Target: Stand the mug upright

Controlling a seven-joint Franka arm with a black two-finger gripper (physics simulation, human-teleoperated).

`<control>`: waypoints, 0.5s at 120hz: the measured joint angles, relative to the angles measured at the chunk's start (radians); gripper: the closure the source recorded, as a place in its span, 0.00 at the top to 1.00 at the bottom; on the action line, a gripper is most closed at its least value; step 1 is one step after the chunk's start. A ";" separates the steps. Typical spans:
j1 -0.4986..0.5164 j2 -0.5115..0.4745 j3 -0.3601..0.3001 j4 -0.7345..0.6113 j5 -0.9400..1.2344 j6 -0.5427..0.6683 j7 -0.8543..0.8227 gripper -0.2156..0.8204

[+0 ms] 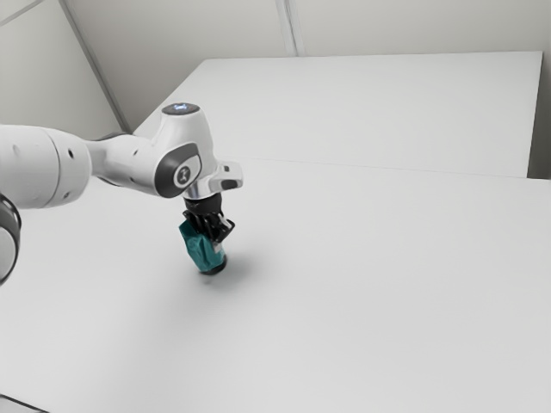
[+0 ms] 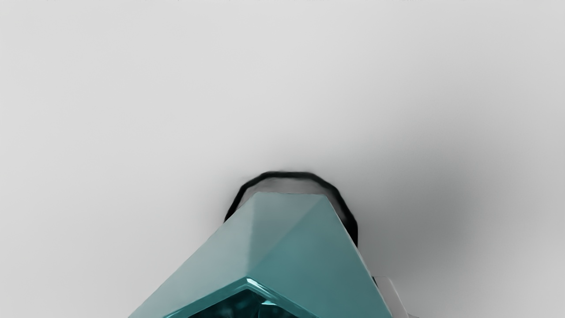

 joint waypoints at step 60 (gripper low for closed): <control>0.000 -0.005 0.001 0.010 -0.020 0.020 0.006 0.41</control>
